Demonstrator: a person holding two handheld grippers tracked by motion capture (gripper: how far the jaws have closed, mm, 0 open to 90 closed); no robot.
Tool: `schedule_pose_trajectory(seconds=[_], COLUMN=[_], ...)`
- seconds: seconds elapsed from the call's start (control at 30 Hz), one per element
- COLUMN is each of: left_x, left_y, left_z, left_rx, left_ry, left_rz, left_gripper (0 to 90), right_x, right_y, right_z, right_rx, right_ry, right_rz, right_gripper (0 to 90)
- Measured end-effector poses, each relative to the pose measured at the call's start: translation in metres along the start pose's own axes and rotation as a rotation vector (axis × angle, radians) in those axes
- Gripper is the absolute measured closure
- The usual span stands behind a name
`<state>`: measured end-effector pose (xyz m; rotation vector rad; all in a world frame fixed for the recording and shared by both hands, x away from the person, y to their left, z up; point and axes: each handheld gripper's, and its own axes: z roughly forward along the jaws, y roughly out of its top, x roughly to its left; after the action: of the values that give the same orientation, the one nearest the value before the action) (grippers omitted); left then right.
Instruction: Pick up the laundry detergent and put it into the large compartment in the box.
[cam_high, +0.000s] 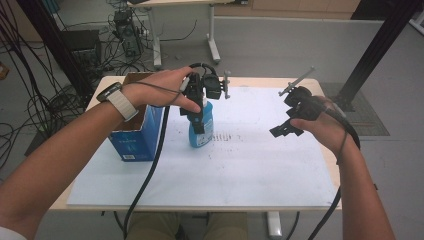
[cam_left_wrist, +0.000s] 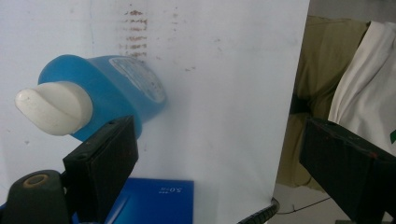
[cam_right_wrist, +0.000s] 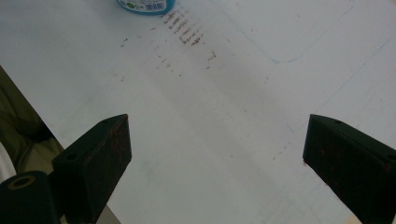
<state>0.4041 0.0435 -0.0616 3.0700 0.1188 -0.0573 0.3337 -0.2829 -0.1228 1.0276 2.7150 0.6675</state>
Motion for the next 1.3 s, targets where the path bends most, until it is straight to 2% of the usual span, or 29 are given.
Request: schedule_pose_trajectory(seconds=[1.3], left_x=[-0.0001], left_y=[0.0018], left_z=[-0.0064], left_rx=[0.007], left_ry=[0.003], left_rz=[0.001], left_gripper=[12.3], right_x=[0.0], right_y=[-0.0015], right_z=[-0.0017], right_rx=[-0.001], right_ry=[-0.002], right_rz=[0.003], right_gripper=[7.7])
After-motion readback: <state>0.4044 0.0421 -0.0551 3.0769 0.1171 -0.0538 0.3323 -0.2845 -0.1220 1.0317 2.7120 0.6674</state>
